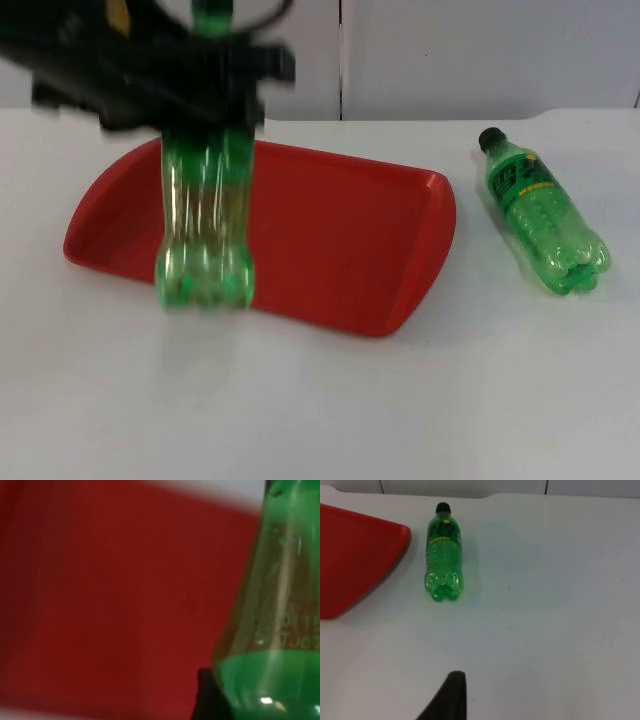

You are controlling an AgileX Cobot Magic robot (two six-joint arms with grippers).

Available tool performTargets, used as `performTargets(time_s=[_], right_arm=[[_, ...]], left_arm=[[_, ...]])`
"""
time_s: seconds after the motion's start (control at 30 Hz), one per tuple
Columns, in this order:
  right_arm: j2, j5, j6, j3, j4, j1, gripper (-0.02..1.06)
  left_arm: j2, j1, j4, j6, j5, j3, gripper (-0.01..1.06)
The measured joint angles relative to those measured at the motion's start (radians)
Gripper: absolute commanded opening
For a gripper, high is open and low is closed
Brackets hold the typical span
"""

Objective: Place the bottle upright on the tray.

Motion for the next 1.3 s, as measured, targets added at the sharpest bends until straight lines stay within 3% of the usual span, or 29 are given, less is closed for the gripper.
performTargets(time_s=[0.03,0.2,0.23,0.3,0.43,0.57,0.73,1.0,1.3], right_arm=[[0.0,0.0,0.0,0.0,0.0,0.0,1.04],[0.0,0.0,0.0,0.0,0.0,0.0,1.04],[0.0,0.0,0.0,0.0,0.0,0.0,1.04],[0.0,0.0,0.0,0.0,0.0,0.0,1.04],[0.0,0.0,0.0,0.0,0.0,0.0,1.04],[0.0,0.0,0.0,0.0,0.0,0.0,1.04],[0.0,0.0,0.0,0.0,0.0,0.0,1.04],[0.0,0.0,0.0,0.0,0.0,0.0,1.04],[0.0,0.0,0.0,0.0,0.0,0.0,1.04]], left_arm=[[0.0,0.0,0.0,0.0,0.0,0.0,0.0],[-0.142,0.0,0.232,0.05,-0.333,-0.007,0.0],[-0.142,0.0,0.232,0.05,-0.333,-0.007,0.0],[-0.162,0.0,0.256,0.127,-0.424,-0.025,0.0],[-0.17,0.005,0.198,0.257,-0.47,-0.046,0.0],[-0.17,0.068,-0.026,0.391,-0.487,-0.048,0.0],[-0.17,0.155,-0.177,0.428,-0.502,-0.048,0.0],[-0.108,0.193,-0.217,0.482,-0.603,-0.048,0.0],[0.042,0.193,-0.233,0.557,-0.773,-0.048,0.0]])
